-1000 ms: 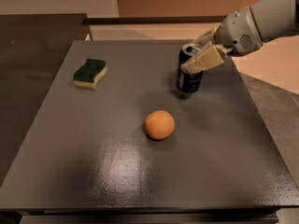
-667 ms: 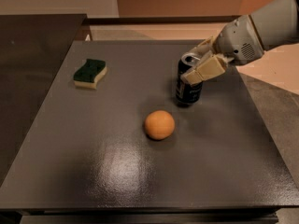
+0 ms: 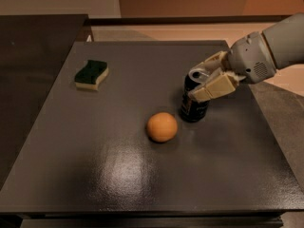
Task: Move pepsi can near orange
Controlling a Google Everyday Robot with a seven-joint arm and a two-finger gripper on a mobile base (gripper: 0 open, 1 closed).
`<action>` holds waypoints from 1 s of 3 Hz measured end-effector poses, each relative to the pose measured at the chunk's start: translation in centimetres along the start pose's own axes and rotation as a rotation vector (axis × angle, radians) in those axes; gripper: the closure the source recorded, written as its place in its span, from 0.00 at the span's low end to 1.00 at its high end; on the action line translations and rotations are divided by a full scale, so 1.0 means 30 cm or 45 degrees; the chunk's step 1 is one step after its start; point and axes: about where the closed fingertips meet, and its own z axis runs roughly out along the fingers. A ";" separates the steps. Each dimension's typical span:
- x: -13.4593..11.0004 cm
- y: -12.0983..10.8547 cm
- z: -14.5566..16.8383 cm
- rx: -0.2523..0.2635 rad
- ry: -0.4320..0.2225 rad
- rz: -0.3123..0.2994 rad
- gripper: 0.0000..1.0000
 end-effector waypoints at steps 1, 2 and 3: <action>0.019 0.036 0.002 -0.023 -0.032 -0.008 1.00; 0.033 0.057 0.008 -0.051 -0.037 -0.029 0.82; 0.049 0.072 0.020 -0.067 -0.028 -0.046 0.59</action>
Offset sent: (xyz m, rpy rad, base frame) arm -0.0253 -0.0051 -0.0148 0.0355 0.0010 0.0722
